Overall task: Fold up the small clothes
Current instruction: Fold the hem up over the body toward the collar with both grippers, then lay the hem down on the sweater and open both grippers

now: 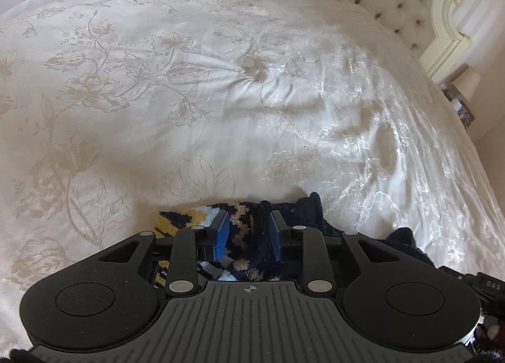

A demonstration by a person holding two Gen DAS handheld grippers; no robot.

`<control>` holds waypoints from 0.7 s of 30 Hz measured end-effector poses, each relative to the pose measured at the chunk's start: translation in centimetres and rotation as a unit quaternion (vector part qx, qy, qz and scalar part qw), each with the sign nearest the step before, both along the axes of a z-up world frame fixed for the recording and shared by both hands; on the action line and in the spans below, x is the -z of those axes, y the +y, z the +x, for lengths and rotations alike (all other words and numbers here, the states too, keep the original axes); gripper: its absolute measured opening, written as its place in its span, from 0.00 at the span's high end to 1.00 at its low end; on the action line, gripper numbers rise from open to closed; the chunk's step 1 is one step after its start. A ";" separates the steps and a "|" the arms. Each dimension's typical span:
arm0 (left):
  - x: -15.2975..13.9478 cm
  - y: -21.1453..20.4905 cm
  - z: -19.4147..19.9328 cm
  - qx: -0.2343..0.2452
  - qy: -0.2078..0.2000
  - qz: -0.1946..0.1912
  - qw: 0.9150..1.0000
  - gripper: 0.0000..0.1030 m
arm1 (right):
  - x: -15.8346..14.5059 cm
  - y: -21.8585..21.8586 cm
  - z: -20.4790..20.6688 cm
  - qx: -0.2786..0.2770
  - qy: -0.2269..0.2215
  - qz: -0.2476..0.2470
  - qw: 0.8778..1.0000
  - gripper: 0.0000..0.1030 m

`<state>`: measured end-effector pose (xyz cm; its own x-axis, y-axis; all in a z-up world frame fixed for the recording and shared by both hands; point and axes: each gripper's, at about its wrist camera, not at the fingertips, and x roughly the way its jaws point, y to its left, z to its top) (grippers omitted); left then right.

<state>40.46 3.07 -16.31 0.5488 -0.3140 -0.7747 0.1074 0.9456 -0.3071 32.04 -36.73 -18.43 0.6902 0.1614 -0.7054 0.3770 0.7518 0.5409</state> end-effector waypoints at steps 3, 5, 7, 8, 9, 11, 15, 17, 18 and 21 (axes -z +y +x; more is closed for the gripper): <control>-0.8 -0.5 -0.6 0.017 -0.009 0.011 1.000 0.68 | -0.7 0.0 -0.4 0.015 -0.027 -0.015 0.999 0.39; -1.3 -1.2 -1.5 0.034 -0.016 0.020 0.999 0.63 | -1.3 0.1 -0.7 0.021 -0.037 -0.027 0.999 0.39; -1.6 -2.1 -2.4 0.053 -0.024 0.031 0.998 0.61 | -2.0 0.5 -1.1 0.017 -0.041 -0.044 0.998 0.39; -1.6 -2.7 -3.1 0.063 -0.026 0.037 0.997 0.60 | -2.3 0.9 -1.3 0.012 -0.040 -0.052 0.998 0.38; -1.6 -3.3 -3.7 0.072 -0.027 0.044 0.996 0.59 | -2.5 1.3 -1.4 0.003 -0.039 -0.059 0.997 0.37; -1.3 -4.8 -5.0 0.097 -0.025 0.060 0.993 0.54 | -2.7 2.4 -1.8 -0.018 -0.034 -0.069 0.997 0.33; 0.2 -7.2 -7.2 0.142 -0.017 0.089 0.986 0.52 | -2.2 5.3 -1.9 -0.074 -0.006 -0.099 0.992 0.33; 1.1 -7.7 -7.9 0.153 -0.007 0.097 0.983 0.52 | -1.7 6.8 -1.9 -0.103 0.008 -0.116 0.988 0.32; 1.6 -7.8 -8.0 0.157 -0.003 0.105 0.982 0.52 | -1.4 7.4 -1.8 -0.118 0.014 -0.125 0.985 0.32; 3.1 -7.5 -8.2 0.154 -0.001 0.158 0.975 0.52 | -0.4 9.1 -1.6 -0.161 0.040 -0.168 0.972 0.32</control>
